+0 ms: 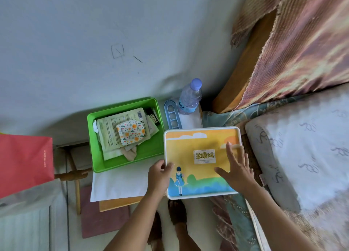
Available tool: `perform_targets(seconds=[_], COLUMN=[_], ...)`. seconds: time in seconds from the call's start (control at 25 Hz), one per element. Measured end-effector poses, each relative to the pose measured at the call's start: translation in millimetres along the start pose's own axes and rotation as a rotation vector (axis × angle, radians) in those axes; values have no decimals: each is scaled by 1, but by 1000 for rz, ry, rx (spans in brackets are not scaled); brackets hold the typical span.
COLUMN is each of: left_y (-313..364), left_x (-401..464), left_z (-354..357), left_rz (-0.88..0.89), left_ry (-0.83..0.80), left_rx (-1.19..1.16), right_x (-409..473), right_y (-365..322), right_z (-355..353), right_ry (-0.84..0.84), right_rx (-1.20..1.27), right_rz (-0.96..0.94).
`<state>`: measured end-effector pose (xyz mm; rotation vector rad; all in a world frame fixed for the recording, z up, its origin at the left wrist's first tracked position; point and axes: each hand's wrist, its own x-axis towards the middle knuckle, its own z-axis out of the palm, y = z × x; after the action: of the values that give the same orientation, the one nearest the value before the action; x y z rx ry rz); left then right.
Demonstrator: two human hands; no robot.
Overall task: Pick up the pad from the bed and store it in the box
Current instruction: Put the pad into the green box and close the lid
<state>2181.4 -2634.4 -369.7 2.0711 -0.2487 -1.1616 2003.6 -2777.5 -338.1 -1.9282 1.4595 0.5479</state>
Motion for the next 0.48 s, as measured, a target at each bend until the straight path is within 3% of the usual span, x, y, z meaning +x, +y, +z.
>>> perform_targets(seconds=[0.12, 0.24, 0.48], left_y=[-2, -2, -4], left_x=[-6, -1, 30], left_z=[-41, -86, -160], left_rz=[4, -50, 78], left_ry=[109, 207, 375], left_rx=[-110, -216, -73], right_x=[-3, 3, 27], right_y=[-17, -52, -137], right_z=[-10, -5, 32], right_ry=[97, 19, -89], right_rx=[170, 485, 607], right_rz=[-57, -133, -171])
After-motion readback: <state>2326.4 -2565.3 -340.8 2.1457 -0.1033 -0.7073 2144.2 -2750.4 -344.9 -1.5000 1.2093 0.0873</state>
